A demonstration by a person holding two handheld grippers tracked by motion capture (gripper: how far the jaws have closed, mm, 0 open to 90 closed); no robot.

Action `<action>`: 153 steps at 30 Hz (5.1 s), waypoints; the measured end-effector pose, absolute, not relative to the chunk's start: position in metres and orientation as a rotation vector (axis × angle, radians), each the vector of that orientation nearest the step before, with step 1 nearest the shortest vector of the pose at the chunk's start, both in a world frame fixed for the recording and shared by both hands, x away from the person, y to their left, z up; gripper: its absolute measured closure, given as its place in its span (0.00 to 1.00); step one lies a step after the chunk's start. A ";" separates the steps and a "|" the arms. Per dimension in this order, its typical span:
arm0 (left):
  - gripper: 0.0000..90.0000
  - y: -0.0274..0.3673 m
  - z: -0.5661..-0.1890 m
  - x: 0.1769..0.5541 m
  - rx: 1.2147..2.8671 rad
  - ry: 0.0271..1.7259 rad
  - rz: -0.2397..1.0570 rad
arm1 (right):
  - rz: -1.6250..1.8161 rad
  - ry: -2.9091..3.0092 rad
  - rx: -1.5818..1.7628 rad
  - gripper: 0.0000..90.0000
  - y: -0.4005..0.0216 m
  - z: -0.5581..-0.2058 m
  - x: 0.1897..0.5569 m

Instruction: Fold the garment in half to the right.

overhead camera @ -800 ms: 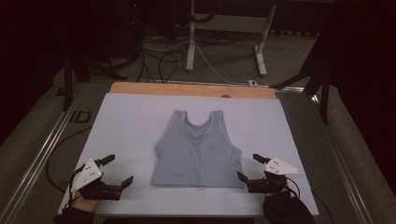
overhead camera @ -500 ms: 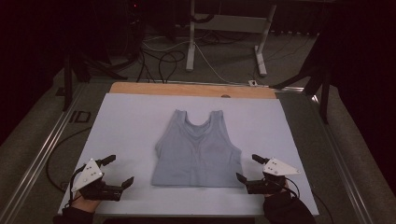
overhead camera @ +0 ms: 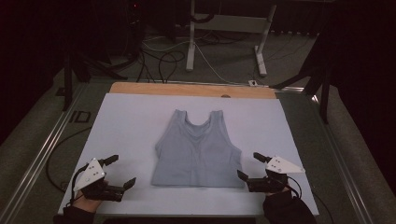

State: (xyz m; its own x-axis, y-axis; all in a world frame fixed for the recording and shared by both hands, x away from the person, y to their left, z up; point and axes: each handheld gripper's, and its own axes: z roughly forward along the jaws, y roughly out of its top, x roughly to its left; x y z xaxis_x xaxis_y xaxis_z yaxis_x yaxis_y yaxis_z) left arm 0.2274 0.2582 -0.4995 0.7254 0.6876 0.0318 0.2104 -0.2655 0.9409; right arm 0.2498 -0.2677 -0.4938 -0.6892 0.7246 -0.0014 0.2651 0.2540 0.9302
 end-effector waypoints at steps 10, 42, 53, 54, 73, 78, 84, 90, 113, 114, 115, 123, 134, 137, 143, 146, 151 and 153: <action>0.00 0.254 -0.486 0.229 1.829 0.675 0.473 | 1.408 2.094 0.855 0.09 -0.258 -0.473 0.250; 0.00 0.237 -0.440 0.234 1.837 0.651 0.484 | 1.477 2.128 0.644 0.09 -0.192 -0.389 0.307; 0.00 0.221 -0.442 0.237 1.861 0.654 0.466 | 1.488 2.134 0.629 0.09 -0.165 -0.389 0.336; 0.00 0.220 -0.442 0.237 1.861 0.656 0.469 | 1.484 2.135 0.632 0.09 -0.163 -0.389 0.338; 0.00 0.193 -0.462 0.245 1.883 0.751 0.478 | 1.485 2.189 0.629 0.09 -0.127 -0.398 0.379; 0.00 0.188 -0.467 0.246 1.888 0.787 0.474 | 1.481 2.206 0.623 0.09 -0.116 -0.402 0.390; 0.00 0.180 -0.473 0.247 1.900 0.833 0.450 | 1.470 2.218 0.629 0.09 -0.106 -0.407 0.404; 0.00 0.171 -0.479 0.250 1.886 0.907 0.430 | 1.469 2.225 0.640 0.09 -0.100 -0.413 0.418; 0.03 0.161 -0.515 0.257 2.045 1.093 0.305 | 1.382 2.351 0.656 0.09 -0.048 -0.463 0.459; 0.03 0.161 -0.517 0.258 2.055 1.104 0.303 | 1.379 2.356 0.651 0.09 -0.046 -0.465 0.460; 0.03 0.161 -0.518 0.258 2.069 1.107 0.300 | 1.376 2.360 0.657 0.09 -0.044 -0.466 0.461; 0.19 0.158 -0.525 0.259 2.104 1.128 0.255 | 1.321 2.393 0.643 0.10 -0.035 -0.474 0.470; 0.56 0.155 -0.529 0.259 2.088 1.123 0.209 | 1.278 2.418 0.670 0.11 -0.033 -0.479 0.480; 0.65 0.155 -0.528 0.259 2.085 1.118 0.187 | 1.267 2.424 0.690 0.13 -0.034 -0.483 0.484; 0.81 0.153 -0.525 0.258 2.064 1.117 0.158 | 1.216 2.416 0.724 0.15 -0.031 -0.489 0.493; 0.87 0.152 -0.523 0.257 2.044 1.118 0.145 | 1.200 2.424 0.745 0.17 -0.029 -0.493 0.497; 0.91 0.153 -0.520 0.258 2.030 1.110 0.141 | 1.159 2.430 0.774 0.27 -0.022 -0.497 0.502; 0.91 0.152 -0.519 0.258 2.029 1.104 0.138 | 1.132 2.428 0.780 0.31 -0.020 -0.499 0.504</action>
